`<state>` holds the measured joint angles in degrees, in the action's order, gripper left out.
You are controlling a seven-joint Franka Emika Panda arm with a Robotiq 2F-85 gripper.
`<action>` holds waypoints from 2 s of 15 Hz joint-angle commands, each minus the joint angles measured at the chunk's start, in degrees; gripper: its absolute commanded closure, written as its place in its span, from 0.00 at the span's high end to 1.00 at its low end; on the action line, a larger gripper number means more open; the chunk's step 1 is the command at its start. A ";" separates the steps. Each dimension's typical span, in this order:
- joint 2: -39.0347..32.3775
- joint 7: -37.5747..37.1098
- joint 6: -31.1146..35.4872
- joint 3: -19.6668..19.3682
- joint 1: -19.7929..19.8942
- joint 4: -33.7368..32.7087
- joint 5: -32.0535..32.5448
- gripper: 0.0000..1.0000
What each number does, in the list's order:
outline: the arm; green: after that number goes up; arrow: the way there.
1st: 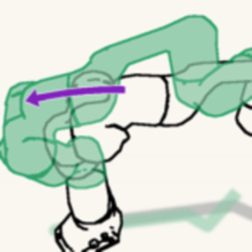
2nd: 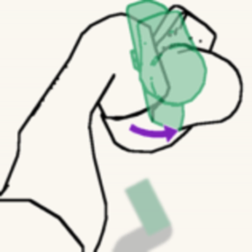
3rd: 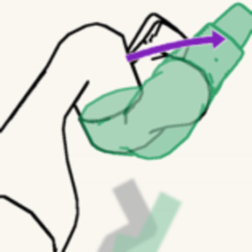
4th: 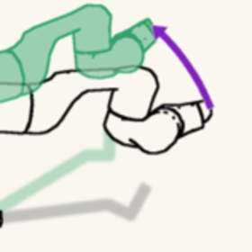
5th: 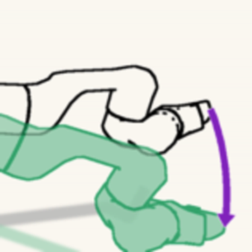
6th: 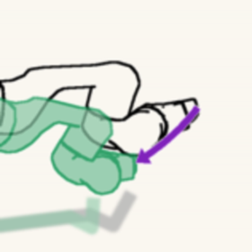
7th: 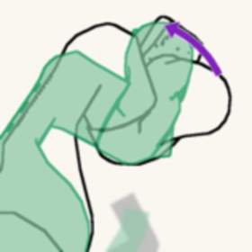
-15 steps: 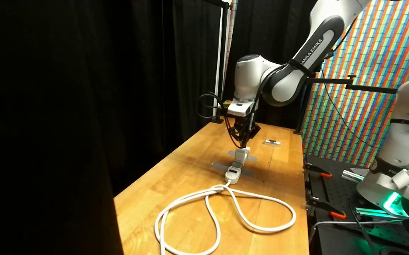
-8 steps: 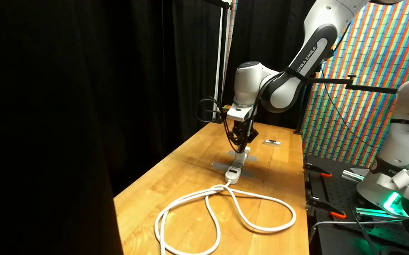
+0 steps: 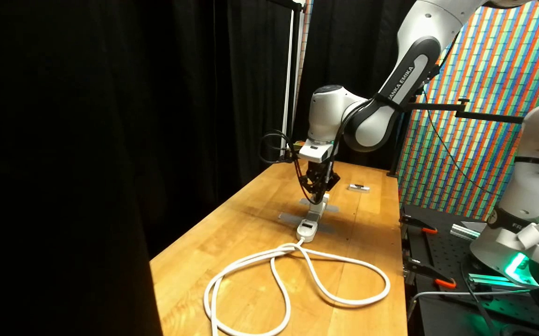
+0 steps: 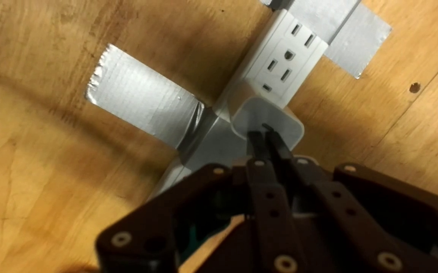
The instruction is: Put the charger head on the socket on the extension cord
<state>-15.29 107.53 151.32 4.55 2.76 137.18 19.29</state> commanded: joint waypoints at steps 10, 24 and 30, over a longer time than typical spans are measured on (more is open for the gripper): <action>-4.73 7.79 10.06 0.32 3.56 3.03 -6.02 0.09; 15.24 2.20 -4.48 -2.52 -0.43 12.33 0.48 0.98; 23.32 3.24 -6.08 -2.96 -2.35 18.70 -1.37 1.00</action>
<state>2.24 109.82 144.85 2.32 1.54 151.17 19.42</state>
